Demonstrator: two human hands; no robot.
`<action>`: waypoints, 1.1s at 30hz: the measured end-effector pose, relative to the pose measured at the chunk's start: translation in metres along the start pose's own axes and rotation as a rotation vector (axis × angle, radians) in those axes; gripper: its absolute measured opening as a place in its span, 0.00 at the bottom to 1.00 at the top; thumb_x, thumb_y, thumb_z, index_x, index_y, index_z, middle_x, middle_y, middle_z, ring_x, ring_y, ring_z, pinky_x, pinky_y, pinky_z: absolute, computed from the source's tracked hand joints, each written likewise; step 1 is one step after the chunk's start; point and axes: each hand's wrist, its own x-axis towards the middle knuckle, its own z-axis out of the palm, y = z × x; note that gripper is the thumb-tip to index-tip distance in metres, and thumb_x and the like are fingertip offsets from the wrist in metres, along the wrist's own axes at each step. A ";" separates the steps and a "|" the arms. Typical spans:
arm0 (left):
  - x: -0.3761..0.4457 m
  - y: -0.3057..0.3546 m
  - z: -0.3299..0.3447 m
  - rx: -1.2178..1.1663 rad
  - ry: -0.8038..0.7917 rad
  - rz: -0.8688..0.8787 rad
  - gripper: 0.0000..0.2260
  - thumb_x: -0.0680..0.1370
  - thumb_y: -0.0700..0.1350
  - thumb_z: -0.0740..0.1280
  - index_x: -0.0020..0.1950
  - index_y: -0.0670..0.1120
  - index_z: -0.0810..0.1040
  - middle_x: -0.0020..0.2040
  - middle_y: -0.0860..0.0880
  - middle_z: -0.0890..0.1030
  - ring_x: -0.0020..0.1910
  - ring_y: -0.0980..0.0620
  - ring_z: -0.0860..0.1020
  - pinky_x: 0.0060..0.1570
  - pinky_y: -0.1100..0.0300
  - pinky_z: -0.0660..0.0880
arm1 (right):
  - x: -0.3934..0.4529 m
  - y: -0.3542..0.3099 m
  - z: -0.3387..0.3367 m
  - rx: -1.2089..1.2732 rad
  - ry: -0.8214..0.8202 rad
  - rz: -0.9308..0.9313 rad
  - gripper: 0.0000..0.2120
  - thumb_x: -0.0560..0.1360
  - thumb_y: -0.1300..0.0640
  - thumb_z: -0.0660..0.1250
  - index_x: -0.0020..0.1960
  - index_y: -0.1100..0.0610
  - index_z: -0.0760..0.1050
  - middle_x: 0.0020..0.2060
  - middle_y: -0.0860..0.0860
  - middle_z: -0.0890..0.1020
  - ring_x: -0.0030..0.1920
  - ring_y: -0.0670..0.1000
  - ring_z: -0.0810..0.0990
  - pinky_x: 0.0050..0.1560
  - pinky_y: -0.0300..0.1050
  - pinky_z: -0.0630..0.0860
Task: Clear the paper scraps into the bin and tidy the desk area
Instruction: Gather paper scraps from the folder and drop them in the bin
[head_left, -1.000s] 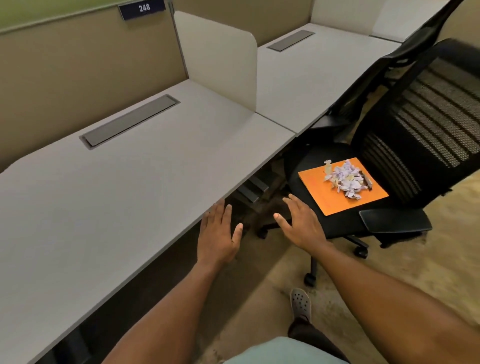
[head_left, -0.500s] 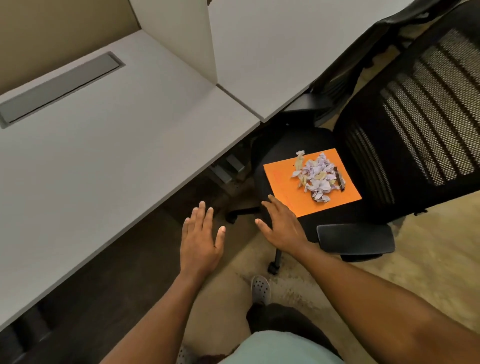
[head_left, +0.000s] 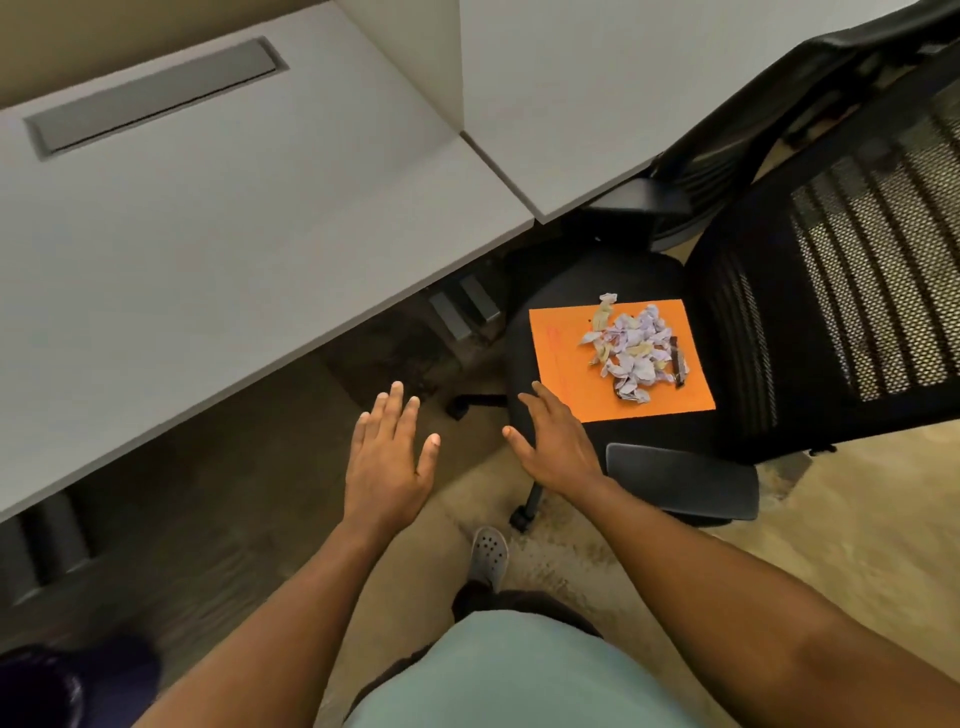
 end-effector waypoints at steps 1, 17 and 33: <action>-0.003 0.002 0.000 -0.002 0.005 0.004 0.26 0.82 0.57 0.54 0.77 0.45 0.62 0.79 0.46 0.54 0.78 0.49 0.50 0.76 0.48 0.51 | -0.003 0.001 0.000 -0.003 0.002 -0.006 0.29 0.77 0.40 0.59 0.73 0.53 0.63 0.76 0.52 0.59 0.74 0.53 0.60 0.70 0.53 0.63; -0.066 0.059 0.023 -0.031 0.059 0.086 0.27 0.82 0.58 0.53 0.77 0.46 0.60 0.80 0.46 0.52 0.78 0.49 0.48 0.76 0.48 0.48 | -0.084 0.032 -0.026 -0.061 0.133 -0.019 0.28 0.77 0.40 0.61 0.72 0.52 0.63 0.75 0.52 0.60 0.73 0.54 0.60 0.68 0.55 0.64; 0.065 0.166 0.107 -0.045 -0.097 0.206 0.26 0.81 0.55 0.57 0.76 0.43 0.63 0.79 0.44 0.57 0.77 0.45 0.55 0.75 0.47 0.55 | 0.004 0.176 -0.091 0.020 0.174 0.160 0.29 0.77 0.42 0.61 0.73 0.54 0.62 0.75 0.54 0.62 0.73 0.54 0.60 0.69 0.54 0.63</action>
